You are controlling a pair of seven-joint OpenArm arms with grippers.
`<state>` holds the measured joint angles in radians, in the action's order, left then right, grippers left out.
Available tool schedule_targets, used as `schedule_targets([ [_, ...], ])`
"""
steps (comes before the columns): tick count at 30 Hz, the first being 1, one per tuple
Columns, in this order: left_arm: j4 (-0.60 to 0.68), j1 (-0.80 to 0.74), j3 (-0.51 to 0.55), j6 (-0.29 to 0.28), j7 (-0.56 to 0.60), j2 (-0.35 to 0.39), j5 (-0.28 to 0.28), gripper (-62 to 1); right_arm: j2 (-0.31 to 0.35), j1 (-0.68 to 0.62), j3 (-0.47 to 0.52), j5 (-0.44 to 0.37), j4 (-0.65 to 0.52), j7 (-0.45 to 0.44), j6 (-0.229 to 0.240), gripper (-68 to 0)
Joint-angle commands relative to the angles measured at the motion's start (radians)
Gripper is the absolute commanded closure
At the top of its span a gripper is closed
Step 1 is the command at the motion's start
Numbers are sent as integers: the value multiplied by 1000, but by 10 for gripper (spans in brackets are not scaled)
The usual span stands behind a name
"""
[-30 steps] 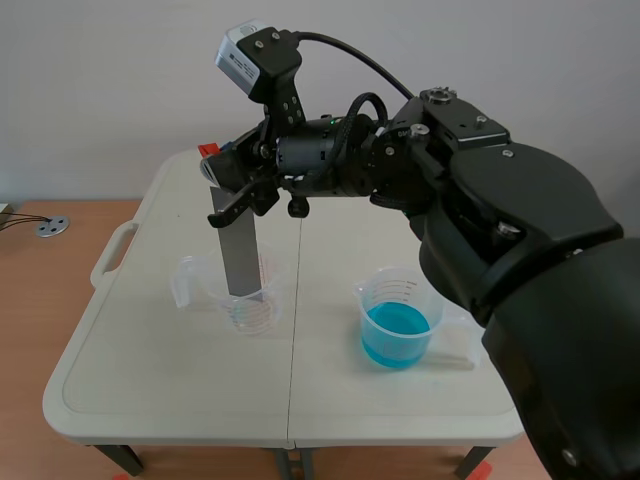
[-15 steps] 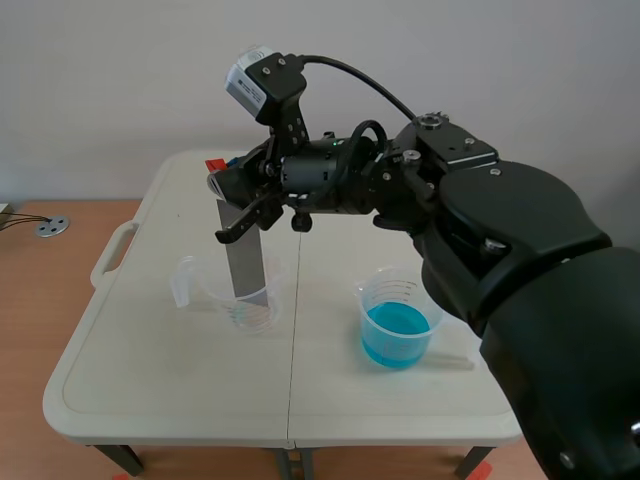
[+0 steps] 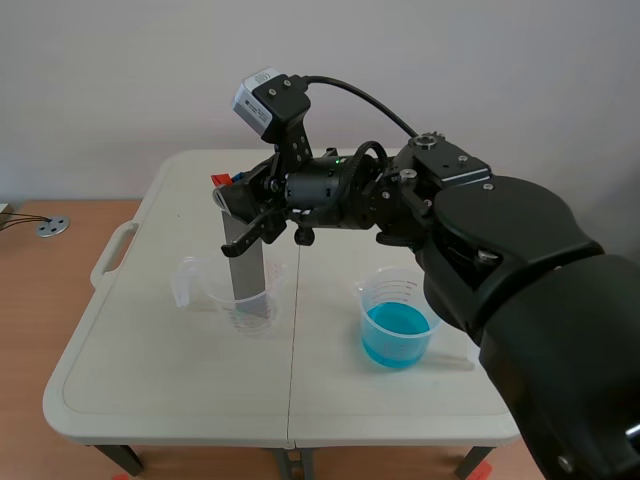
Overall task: Hold the metal plate by the orange handle, dip it into the blue solution, take it out and point at it, then put the plate back in the beaker on the left.
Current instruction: 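Put the plate into the left beaker, then return to the home posture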
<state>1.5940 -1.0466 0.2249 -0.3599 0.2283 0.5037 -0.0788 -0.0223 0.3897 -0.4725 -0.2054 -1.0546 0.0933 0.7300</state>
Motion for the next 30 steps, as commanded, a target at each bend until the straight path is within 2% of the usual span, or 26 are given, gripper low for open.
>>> schedule_targets([
  [1, 4, 3, 0, -2, 8, -7, 7, -19, -5, 26, 6, -6, -14, -6, -6, -11],
  [4, 4, 3, 0, -2, 8, -7, 7, -19, -6, 26, 6, -9, -14, -8, -41, -32],
  [7, 4, 3, 0, -2, 8, -7, 7, -19, -5, 26, 6, -24, -14, -6, -70, -171],
  [9, 4, 3, 0, -2, 8, -7, 7, -39, -5, 26, 6, -24, -14, -3, -80, -333],
  [10, 4, 3, 0, -2, 8, -7, 7, -90, -5, 26, 6, -25, -14, -2, -80, -442],
  [11, 4, 4, 0, -2, 8, -7, 7, -171, -5, 26, 6, -26, -14, -2, -80, -544],
  [12, 4, 6, 0, -2, 8, -7, 7, -289, -6, 26, 6, -27, -14, -3, -80, -656],
  [14, 4, 16, -1, -1, 8, -7, 7, -538, -6, 27, 6, -40, -14, -3, -80, -663],
  [15, 4, 22, -1, -2, 8, -7, 7, -623, -6, 29, 6, -47, -14, -2, -80, -667],
  [30, 4, 69, -1, -2, 7, -8, 7, -623, -1, 32, 8, -53, -39, -10, -79, -665],
])
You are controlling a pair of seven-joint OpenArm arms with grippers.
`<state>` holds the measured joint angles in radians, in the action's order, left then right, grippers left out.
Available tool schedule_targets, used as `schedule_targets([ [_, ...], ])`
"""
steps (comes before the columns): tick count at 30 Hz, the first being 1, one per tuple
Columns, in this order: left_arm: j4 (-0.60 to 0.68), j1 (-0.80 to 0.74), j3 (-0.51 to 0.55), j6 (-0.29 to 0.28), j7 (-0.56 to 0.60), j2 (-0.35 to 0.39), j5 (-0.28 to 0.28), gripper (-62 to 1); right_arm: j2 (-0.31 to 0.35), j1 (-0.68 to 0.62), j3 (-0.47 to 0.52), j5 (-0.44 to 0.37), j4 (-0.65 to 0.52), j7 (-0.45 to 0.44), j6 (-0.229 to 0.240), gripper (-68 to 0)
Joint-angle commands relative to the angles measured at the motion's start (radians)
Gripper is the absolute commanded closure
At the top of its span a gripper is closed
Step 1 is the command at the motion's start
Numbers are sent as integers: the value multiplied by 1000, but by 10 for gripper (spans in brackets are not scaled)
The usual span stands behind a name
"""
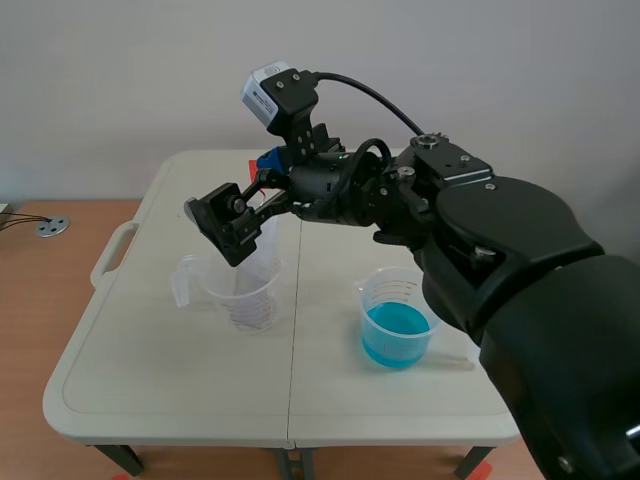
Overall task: Hold the metal plate by the orange handle, dip it into the blue solution, take it out and point at it, then put the plate back in the beaker on the left.
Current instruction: 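Return to the home posture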
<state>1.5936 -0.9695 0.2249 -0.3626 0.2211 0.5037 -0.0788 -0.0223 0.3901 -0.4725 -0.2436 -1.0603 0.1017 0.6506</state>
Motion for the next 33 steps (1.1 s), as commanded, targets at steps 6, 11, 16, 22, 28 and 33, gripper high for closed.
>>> schedule_targets([
  [6, 5, 25, -4, -25, 79, -15, 32, -623, 52, 15, 8, -16, -129, -14, 1, -665],
  [11, 42, 98, -4, -21, 97, -16, 152, -623, 118, -47, 35, -23, -265, -8, 5, -665],
  [16, 131, 157, -4, -13, 97, -15, 203, -623, 188, -155, 97, -45, -419, 21, 8, -665],
  [22, 226, 224, -16, 6, 97, -3, 219, -623, 278, -296, 166, -109, -575, 65, 8, -665],
  [28, 255, 315, -84, 14, 96, 64, 248, -623, 353, -435, 250, -167, -694, 84, 8, -665],
  [33, 256, 393, -157, 72, 82, 101, 274, -623, 397, -537, 318, -209, -760, 84, 9, -665],
])
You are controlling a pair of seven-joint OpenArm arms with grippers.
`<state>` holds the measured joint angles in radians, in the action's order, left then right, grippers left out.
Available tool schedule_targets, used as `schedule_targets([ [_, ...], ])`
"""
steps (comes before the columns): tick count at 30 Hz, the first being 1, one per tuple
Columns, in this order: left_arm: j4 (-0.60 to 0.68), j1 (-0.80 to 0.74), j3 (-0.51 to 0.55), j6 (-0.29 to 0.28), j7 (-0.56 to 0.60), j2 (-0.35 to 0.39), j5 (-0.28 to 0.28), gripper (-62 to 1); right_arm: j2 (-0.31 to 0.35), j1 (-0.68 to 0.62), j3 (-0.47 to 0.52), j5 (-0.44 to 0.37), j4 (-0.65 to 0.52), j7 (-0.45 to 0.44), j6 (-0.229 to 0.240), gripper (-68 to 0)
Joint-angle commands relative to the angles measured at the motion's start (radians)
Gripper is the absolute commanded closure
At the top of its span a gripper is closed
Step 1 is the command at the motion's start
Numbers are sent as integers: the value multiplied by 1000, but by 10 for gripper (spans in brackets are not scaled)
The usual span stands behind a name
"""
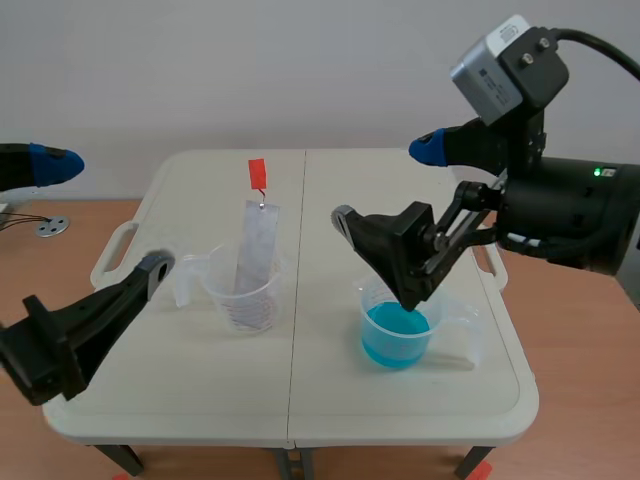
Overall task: Hold the metal plate by the orange handle, dip it into the blue solution, take it out and point at it, then put the plate back in the beaker on the left.
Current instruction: 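Return to the home posture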
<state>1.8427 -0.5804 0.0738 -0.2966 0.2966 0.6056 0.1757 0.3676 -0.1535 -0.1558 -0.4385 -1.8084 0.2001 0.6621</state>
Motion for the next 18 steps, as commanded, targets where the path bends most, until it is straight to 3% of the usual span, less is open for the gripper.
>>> schedule_targets([
  [1, 6, 21, -21, 23, -10, 4, 33, -623, 13, -12, 11, -18, -20, -15, 0, -665],
  [6, 6, 93, -97, 52, -64, 13, 77, -623, 29, -104, 56, -19, -49, -15, 5, -665],
  [13, 6, 172, -218, 125, -130, 13, 76, -623, 29, -209, 116, -19, -76, -18, 20, -665],
  [18, 6, 196, -271, 134, -134, 13, 76, -623, 29, -257, 158, -19, -92, -44, 40, -665],
])
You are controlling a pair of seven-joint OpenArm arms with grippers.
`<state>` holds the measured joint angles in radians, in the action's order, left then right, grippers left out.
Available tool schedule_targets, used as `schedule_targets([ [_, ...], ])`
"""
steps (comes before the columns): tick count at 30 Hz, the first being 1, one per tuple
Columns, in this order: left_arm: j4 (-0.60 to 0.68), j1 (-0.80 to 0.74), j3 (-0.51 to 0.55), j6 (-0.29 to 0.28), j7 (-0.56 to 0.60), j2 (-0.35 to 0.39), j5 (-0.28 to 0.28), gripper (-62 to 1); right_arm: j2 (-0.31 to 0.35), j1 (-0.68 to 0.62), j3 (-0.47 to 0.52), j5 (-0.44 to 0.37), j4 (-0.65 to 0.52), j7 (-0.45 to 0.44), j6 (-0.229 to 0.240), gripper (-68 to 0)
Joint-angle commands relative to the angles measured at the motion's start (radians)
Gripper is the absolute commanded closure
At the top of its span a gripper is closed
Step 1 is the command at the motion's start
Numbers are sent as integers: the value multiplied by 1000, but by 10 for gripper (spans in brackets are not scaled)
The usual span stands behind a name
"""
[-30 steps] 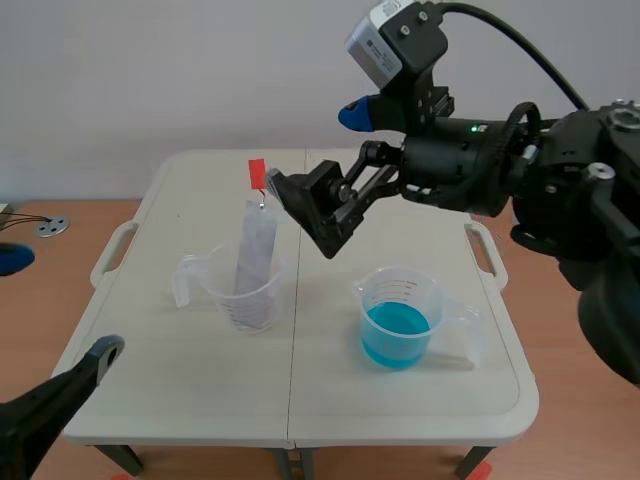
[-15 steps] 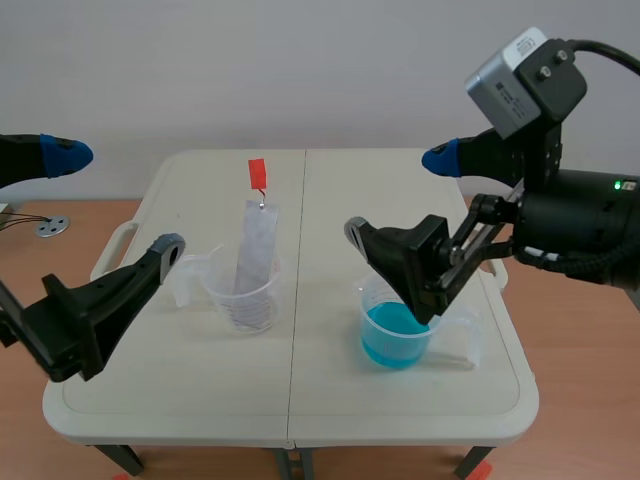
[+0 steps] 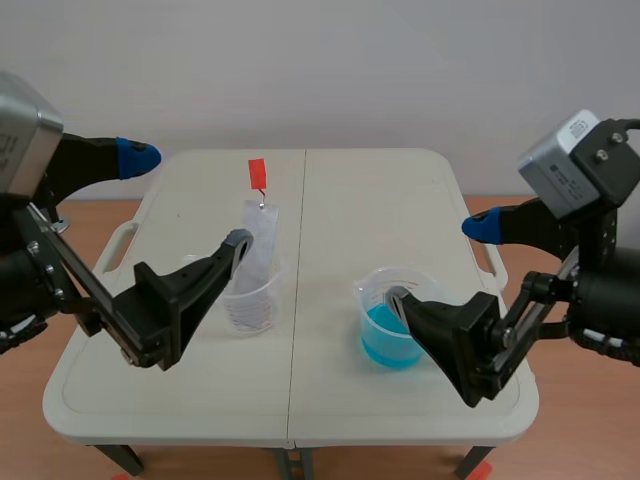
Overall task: Hold the metal plate by the orange handle, dip it into the blue solution, take it out and point at it, then put the plate back in the beaker on the left.
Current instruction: 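Return to the home posture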
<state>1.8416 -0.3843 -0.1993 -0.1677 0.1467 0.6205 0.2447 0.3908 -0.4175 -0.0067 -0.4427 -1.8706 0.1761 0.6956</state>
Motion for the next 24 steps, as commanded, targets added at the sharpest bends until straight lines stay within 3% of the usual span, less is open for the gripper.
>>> schedule_targets([
  [1, 7, 3, -4, 6, 18, -2, 7, -623, 6, -1, 16, -14, -32, -29, 10, -665],
  [24, 7, 3, -5, 9, 20, -5, 6, -623, 5, -21, 22, -14, -35, -51, 12, -665],
])
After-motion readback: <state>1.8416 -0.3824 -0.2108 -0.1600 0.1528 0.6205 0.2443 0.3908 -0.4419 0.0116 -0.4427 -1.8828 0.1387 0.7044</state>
